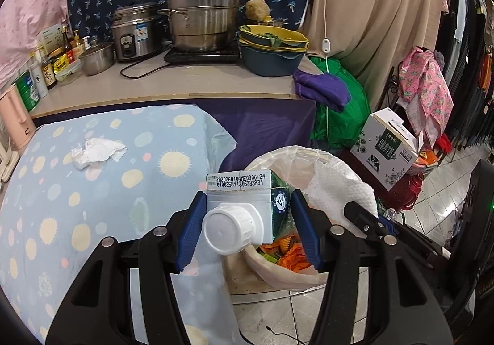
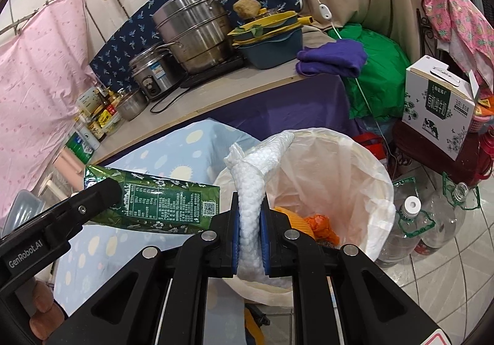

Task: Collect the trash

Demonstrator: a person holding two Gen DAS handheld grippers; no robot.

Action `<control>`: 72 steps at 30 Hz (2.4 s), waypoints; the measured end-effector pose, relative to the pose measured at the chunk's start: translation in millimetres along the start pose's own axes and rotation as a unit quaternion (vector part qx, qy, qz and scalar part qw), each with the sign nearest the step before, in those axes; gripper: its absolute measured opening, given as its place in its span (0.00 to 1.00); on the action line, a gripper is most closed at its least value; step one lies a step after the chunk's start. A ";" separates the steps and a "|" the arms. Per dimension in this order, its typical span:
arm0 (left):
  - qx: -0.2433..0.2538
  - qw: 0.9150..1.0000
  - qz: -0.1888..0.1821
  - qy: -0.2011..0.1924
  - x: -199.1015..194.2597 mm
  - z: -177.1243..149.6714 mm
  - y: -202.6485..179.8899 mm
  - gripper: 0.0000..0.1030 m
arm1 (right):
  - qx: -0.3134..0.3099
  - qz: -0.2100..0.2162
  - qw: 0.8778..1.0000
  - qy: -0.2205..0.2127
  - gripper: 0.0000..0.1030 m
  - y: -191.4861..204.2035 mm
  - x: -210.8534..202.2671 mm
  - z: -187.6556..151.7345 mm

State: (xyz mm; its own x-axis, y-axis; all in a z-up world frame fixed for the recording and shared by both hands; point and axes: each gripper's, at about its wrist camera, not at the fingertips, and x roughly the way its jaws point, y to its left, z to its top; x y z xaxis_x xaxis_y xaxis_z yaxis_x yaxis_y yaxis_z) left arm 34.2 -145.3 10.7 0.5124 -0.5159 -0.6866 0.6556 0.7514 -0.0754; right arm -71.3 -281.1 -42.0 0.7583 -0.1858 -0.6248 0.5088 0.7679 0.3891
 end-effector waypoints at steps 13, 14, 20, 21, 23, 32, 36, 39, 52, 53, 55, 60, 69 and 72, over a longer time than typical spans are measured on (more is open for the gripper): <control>0.023 1.000 -0.004 0.017 23.9 -3.7 -24.2 0.51 | 0.019 -0.010 1.000 0.009 0.12 -19.0 8.7 -3.7; 0.024 1.000 -0.004 0.019 25.7 -3.5 -25.0 0.51 | 0.021 -0.011 1.000 0.010 0.12 -20.3 9.6 -4.3; 0.028 0.999 -0.004 0.025 34.9 -4.7 -30.2 0.51 | 0.027 -0.016 0.999 0.012 0.13 -24.7 12.7 -5.2; 0.028 0.999 -0.004 0.026 36.0 -4.6 -31.0 0.51 | 0.027 -0.017 0.999 0.012 0.13 -25.3 12.7 -5.2; 0.028 0.999 -0.005 0.028 37.3 -4.9 -31.5 0.51 | 0.028 -0.019 0.999 0.012 0.14 -26.0 13.0 -5.2; 0.024 0.999 -0.008 0.030 41.6 -5.9 -29.6 0.51 | 0.029 -0.021 0.999 0.011 0.16 -24.2 14.9 -4.7; 0.018 1.000 -0.008 0.025 40.9 -5.4 -27.4 0.52 | 0.031 -0.024 0.999 0.003 0.28 -22.7 12.9 -4.7; 0.014 1.000 -0.006 0.023 39.9 -3.9 -24.5 0.56 | 0.032 -0.027 0.999 -0.004 0.36 -21.3 10.1 -3.7; -0.014 1.000 0.005 0.017 30.6 -4.3 3.3 0.61 | 0.014 -0.020 1.000 -0.001 0.37 0.4 11.7 -2.2; -0.018 1.000 0.006 0.017 29.6 -4.7 7.9 0.62 | 0.011 -0.019 1.000 0.000 0.37 3.4 12.3 -2.2; -0.025 1.000 0.010 0.016 28.1 -5.4 16.6 0.62 | 0.005 -0.016 1.000 0.002 0.37 10.1 14.6 -2.6; -0.047 0.999 0.023 0.015 25.0 -7.9 43.6 0.64 | -0.014 -0.008 1.000 0.010 0.37 33.3 22.3 -5.5; -0.096 0.993 0.065 0.014 18.6 -17.9 114.7 0.69 | -0.055 0.016 0.998 0.039 0.37 91.4 51.4 -16.6; -0.113 0.990 0.086 0.013 16.4 -22.1 143.5 0.71 | -0.073 0.026 0.996 0.051 0.37 116.4 65.1 -21.2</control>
State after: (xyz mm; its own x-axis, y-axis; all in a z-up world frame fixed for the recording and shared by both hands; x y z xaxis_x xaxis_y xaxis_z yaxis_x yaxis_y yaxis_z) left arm 124.4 -36.8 -27.4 0.5902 -0.3633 -0.7209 0.4167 0.9019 -0.1134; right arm 28.6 -190.8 -51.7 0.7331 -0.0873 -0.6745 0.4006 0.8569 0.3244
